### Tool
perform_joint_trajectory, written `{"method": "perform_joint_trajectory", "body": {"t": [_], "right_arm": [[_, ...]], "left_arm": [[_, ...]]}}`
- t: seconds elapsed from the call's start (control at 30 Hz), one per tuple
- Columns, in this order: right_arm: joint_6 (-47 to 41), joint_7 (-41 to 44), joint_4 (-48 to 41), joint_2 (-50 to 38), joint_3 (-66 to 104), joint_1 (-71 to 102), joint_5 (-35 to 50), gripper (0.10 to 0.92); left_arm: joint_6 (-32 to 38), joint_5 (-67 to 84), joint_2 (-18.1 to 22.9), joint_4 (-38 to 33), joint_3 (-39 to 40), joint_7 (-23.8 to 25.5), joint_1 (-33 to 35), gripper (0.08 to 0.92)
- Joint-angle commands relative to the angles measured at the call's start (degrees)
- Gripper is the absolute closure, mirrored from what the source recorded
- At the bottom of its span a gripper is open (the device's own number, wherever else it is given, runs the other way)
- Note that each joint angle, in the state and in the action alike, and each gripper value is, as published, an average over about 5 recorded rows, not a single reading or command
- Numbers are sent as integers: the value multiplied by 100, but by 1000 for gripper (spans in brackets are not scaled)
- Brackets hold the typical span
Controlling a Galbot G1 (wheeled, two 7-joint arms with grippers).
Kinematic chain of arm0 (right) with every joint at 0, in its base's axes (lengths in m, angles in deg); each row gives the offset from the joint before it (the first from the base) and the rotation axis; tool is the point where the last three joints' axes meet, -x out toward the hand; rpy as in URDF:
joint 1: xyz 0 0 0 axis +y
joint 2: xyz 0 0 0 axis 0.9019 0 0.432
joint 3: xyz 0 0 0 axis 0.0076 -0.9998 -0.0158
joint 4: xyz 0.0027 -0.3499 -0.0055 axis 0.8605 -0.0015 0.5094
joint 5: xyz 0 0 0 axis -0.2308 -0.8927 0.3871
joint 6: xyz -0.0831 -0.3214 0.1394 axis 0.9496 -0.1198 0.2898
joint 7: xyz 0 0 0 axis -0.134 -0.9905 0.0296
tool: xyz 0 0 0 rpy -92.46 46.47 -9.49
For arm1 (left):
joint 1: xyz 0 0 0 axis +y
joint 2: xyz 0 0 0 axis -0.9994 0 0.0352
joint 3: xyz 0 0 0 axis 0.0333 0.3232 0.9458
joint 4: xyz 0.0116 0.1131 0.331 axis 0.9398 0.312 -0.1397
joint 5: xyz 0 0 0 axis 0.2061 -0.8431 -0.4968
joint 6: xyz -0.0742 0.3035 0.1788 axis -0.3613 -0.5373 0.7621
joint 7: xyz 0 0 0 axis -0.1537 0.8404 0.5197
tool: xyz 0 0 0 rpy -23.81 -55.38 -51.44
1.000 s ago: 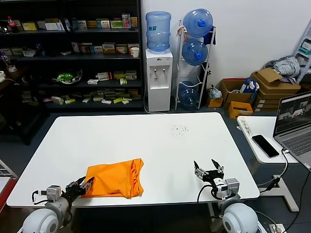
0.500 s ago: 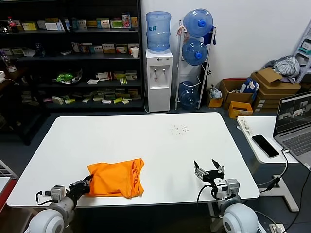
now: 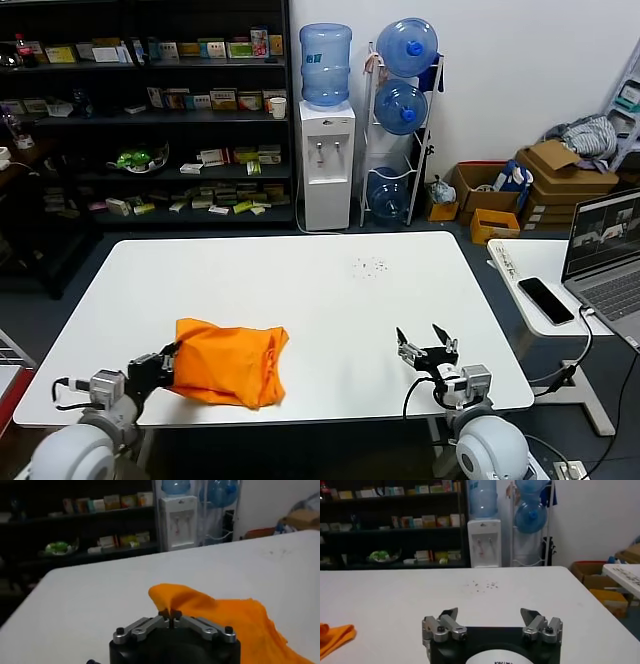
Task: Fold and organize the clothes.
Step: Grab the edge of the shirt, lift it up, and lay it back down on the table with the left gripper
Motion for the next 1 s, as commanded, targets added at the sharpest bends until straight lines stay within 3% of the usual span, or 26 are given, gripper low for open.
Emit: {"method": "perform_joint_trajectory", "body": {"t": [0.03, 0.17, 0.3, 0.4, 0.5, 0.57, 0.67, 0.77, 0.87, 1.0], "right_arm": [[77, 47, -7, -37, -21, -72, 96, 203], [117, 71, -38, -53, 32, -72, 131, 203], [128, 75, -67, -30, 89, -30, 119, 203], [116, 61, -90, 21, 136, 13, 65, 203], [66, 21, -94, 97, 220, 56, -5, 203], [13, -24, -79, 167, 299, 94, -48, 203], [-60, -90, -38, 284, 403, 152, -118, 203], [-101, -122, 6, 396, 479, 208, -182, 203], [-90, -113, 19, 504, 545, 243, -199, 203], [31, -24, -19, 584, 573, 237, -192, 203]], "left_arm": [[-25, -735, -1706, 1578, -1853, 619, 763, 895], [-27, -775, -1927, 1820, -2099, 726, 923, 895], [-288, 193, -1743, 883, -1824, 335, 856, 895], [-702, 1885, -1289, -387, -1016, -553, 558, 895], [-877, 3187, -592, -1370, 484, -1474, -348, 895], [-883, 3677, 1, -1596, 1623, -2001, -1119, 895], [-843, 4002, 874, -1328, 2858, -2506, -2103, 895], [-775, 4130, 1548, -832, 3553, -2795, -2967, 895], [-702, 4107, 1970, -401, 3908, -2965, -3459, 895], [-644, 3729, 2339, 125, 4059, -2837, -3743, 895]]}}
